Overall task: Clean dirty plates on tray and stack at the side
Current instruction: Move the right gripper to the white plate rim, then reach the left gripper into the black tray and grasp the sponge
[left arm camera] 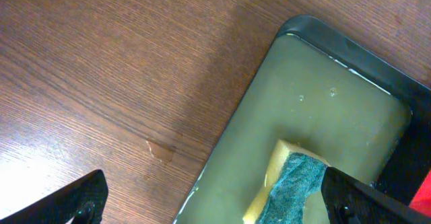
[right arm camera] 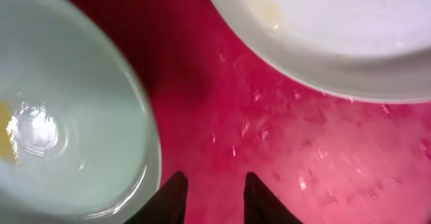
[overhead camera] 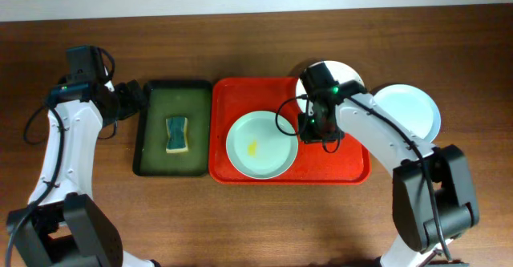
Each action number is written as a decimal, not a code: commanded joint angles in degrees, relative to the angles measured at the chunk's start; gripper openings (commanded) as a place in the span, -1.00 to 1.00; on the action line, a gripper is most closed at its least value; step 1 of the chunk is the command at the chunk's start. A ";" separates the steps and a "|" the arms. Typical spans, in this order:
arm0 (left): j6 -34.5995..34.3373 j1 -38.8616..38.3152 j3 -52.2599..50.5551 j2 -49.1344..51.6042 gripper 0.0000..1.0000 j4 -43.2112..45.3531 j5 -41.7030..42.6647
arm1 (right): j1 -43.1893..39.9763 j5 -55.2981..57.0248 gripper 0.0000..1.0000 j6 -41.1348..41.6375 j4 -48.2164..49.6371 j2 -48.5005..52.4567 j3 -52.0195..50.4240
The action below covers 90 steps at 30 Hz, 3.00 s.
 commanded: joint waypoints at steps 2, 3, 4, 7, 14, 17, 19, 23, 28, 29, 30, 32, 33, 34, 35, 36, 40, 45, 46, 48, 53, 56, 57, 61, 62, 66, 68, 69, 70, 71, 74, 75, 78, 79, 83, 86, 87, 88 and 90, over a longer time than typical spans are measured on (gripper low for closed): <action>-0.59 0.31 0.63 -0.76 0.99 0.07 -0.07 | -0.26 -2.73 -0.42 -0.15 5.01 0.59 -4.39; -0.59 0.28 0.63 -0.76 0.99 0.07 -0.07 | -0.26 -2.99 -0.42 -0.15 5.95 0.59 -4.55; -0.59 0.31 0.63 -0.76 0.99 0.07 -0.07 | -0.26 -2.97 -0.42 -0.15 6.40 0.59 -4.57; -0.59 0.31 0.63 -0.76 0.98 0.07 -0.07 | -0.20 -3.02 -0.41 -0.15 7.93 0.59 -4.66; -0.59 0.28 0.63 -0.76 0.99 0.07 -0.07 | -0.22 -3.72 -0.42 -0.17 10.08 0.59 -5.64; -0.59 0.28 0.63 -0.76 0.99 0.04 -0.07 | -0.68 -3.87 -0.44 -0.66 8.48 0.46 -3.80; -0.59 0.31 0.63 -0.76 0.99 0.07 -0.07 | -0.70 -3.96 -0.44 -0.85 6.71 0.46 -1.99; -0.59 0.31 0.63 -0.76 0.99 0.07 -0.07 | -0.63 -8.66 -0.43 -0.85 5.16 0.46 -0.22; -0.59 0.28 0.63 -0.76 0.99 0.07 -0.07 | -0.59 -9.40 -0.44 -0.81 6.88 0.50 -2.99; -0.59 0.28 0.63 -0.76 0.99 0.07 -0.07 | -0.59 -9.42 -0.44 -0.81 9.97 0.50 -5.20; -0.59 0.28 0.63 -0.76 0.99 0.07 -0.07 | -0.59 -9.44 -0.45 -0.81 12.48 0.50 -6.95; -0.59 0.31 0.63 -0.76 0.99 0.07 -0.07 | -0.59 -9.44 -0.57 -0.81 14.75 0.50 -8.79; -0.59 0.31 0.63 -0.76 0.99 0.07 -0.07 | -0.59 -9.42 -0.67 -0.81 14.93 0.50 -8.83; -0.59 0.28 0.63 -0.76 0.99 0.07 -0.07 | -0.59 -9.42 -0.71 -0.81 15.26 0.50 -8.81; -0.59 0.31 0.63 -0.76 0.99 0.07 -0.07 | -0.59 -9.44 -0.73 -0.81 15.43 0.50 -8.81; -0.59 0.31 0.63 -0.76 0.99 0.07 -0.07 | -0.59 -9.42 -0.73 -0.81 15.47 0.50 -8.81; -0.59 0.31 0.63 -0.76 0.99 0.07 -0.07 | -0.59 -9.18 -0.92 -0.81 15.47 0.50 -8.83; -0.59 0.31 0.63 -0.76 0.99 0.07 -0.07 | -0.59 -8.98 -0.92 -0.81 15.43 0.50 -8.83; -0.59 0.31 0.63 -0.76 0.99 0.07 -0.07 | -0.59 -8.98 -0.92 -0.79 15.43 0.50 -8.83; -0.59 0.31 0.63 -0.76 0.99 0.07 -0.07 | -0.59 -8.98 -0.92 -0.81 15.43 0.50 -8.83; -0.61 0.31 0.63 -0.76 0.99 0.11 -0.04 | -0.59 -8.79 -0.92 -0.81 15.26 0.50 -8.83; -0.52 0.17 0.50 -0.63 0.99 -4.96 12.57 | -0.59 -8.76 -0.92 -0.79 15.26 0.50 -8.83; 0.02 -0.24 0.28 -0.55 0.89 -7.08 14.29 | -0.59 -8.79 -0.92 -0.79 15.26 0.50 -8.83; 0.79 -5.90 -5.46 -0.52 -1.00 -10.54 13.64 | -0.59 -8.79 -0.92 -0.79 15.41 0.50 -8.83; 0.79 -7.26 -7.02 -0.46 -1.00 -9.73 11.98 | -0.59 -8.79 -0.92 -0.79 15.39 0.50 -8.83; 0.76 -12.74 -13.25 -0.44 -0.12 -1.38 8.41 | -0.59 -8.79 -0.92 -0.81 15.28 0.50 -8.83; 0.79 -13.77 -14.36 -0.44 -0.03 2.60 6.21 | -0.59 -8.76 -0.92 -0.81 15.28 0.50 -8.83; 0.81 -13.99 -14.40 -0.44 -0.08 3.76 4.52 | -0.59 -8.76 -0.92 -0.81 15.26 0.50 -8.83; 0.79 -14.01 -14.40 -0.44 -0.10 4.28 3.80 | -0.59 -8.76 -0.92 -0.81 15.26 0.50 -8.83; 0.79 -14.01 -14.43 -0.44 -0.12 4.83 3.45 | -0.59 -8.74 -0.92 -0.81 15.26 0.50 -8.83; 0.79 -14.03 -14.56 -0.44 -0.20 5.73 3.34 | -0.59 -8.76 -0.92 -0.81 15.26 0.50 -8.83; 0.76 -14.01 -14.56 -0.44 -0.23 5.95 3.34 | -0.59 -8.76 -0.92 -0.81 15.26 0.50 -8.83; 0.79 -14.03 -14.58 -0.44 -0.28 6.84 3.32 | -0.59 -8.76 -0.92 -0.81 15.26 0.50 -8.83; 0.79 -14.03 -14.80 -0.44 -0.28 7.41 3.32 | -0.59 -8.76 -0.92 -0.81 15.26 0.50 -8.83; 0.79 -14.01 -18.14 -0.44 -0.25 12.35 -1.09 | -0.59 -8.76 -0.92 -0.81 15.26 0.50 -8.83; 5.22 -14.01 -19.06 -0.44 -0.28 15.19 -2.01 | -0.59 -8.76 -0.92 -0.81 15.26 0.50 -8.83; 5.97 -14.01 -19.06 -0.44 -0.28 15.41 -2.01 | -0.59 -8.76 -0.92 -0.81 15.26 0.50 -8.83; 5.97 -14.01 -19.06 -0.44 -0.28 15.56 -1.95 | -0.59 -8.76 -0.92 -0.81 15.26 0.50 -8.83; 5.95 -14.01 -19.06 -0.17 -0.31 16.46 -1.38 | -0.59 -8.76 -0.92 -0.81 15.26 0.50 -8.83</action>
